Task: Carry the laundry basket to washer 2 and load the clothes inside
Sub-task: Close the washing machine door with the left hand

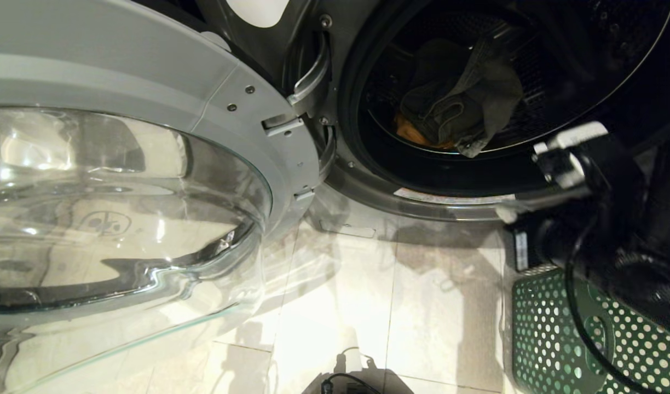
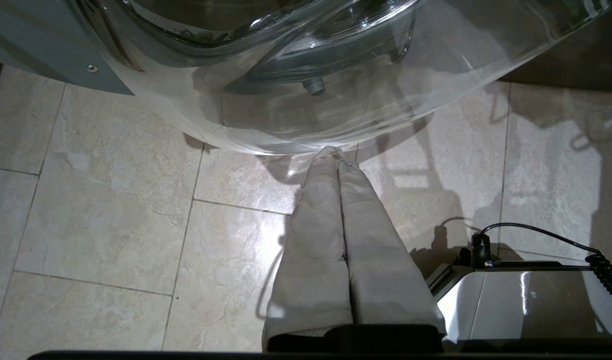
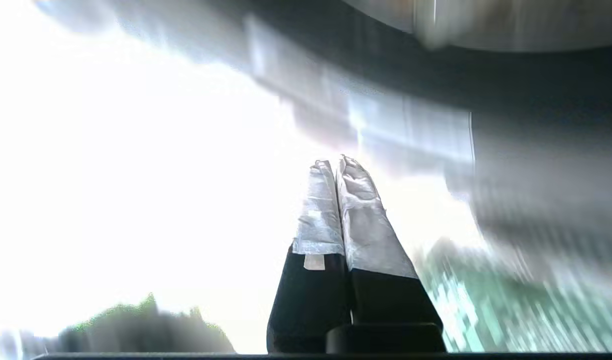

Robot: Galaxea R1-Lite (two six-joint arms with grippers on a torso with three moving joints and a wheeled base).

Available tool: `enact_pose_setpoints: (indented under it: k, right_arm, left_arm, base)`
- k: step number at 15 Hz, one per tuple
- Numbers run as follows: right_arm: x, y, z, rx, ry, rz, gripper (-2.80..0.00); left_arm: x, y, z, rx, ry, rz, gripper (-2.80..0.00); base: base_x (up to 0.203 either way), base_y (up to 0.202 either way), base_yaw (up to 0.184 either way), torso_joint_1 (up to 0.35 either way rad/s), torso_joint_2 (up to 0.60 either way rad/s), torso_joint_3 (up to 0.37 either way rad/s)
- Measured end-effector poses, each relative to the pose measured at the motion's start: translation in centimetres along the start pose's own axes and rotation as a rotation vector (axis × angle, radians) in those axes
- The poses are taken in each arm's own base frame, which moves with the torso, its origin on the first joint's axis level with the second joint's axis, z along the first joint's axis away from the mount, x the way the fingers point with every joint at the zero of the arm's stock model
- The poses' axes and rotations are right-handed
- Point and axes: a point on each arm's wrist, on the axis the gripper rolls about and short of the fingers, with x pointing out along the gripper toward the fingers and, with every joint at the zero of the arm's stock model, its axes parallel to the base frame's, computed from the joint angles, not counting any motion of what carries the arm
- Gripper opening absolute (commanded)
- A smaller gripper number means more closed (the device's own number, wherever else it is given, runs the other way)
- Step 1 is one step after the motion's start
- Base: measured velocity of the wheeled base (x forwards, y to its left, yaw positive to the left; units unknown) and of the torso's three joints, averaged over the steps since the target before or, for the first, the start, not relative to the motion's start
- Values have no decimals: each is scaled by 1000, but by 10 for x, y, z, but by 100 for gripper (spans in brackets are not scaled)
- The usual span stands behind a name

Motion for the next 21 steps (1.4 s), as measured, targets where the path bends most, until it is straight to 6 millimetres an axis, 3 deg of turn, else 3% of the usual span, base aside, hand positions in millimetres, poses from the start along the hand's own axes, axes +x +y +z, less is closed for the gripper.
enact_pose_setpoints:
  k: [2,4,9,12,17,21]
  right_arm:
    - [-18,-7,-34,-22,121,3,-280]
    - [-28,-14,-48,55,161,-14,-280]
    - [-43,-54,-84,156,265,12,-280]
    - [-70,-68,-117,155,290,76,-280]
    - [-128,-68,-175,121,206,125,-280]
    - [-164,-62,-200,112,104,15,-280]
  left_arm:
    - [0,0,0,0,0,0,-280]
    - [0,0,0,0,0,0,-280]
    - [0,0,0,0,0,0,-280]
    - [0,0,0,0,0,0,-280]
    - [0,0,0,0,0,0,-280]
    - [0,0,0,0,0,0,-280]
  base:
    - [0,0,0,0,0,0]
    - [0,0,0,0,0,0]
    - [0,0,0,0,0,0]
    - [0,0,0,0,0,0]
    - [0,0,0,0,0,0]
    - [0,0,0,0,0,0]
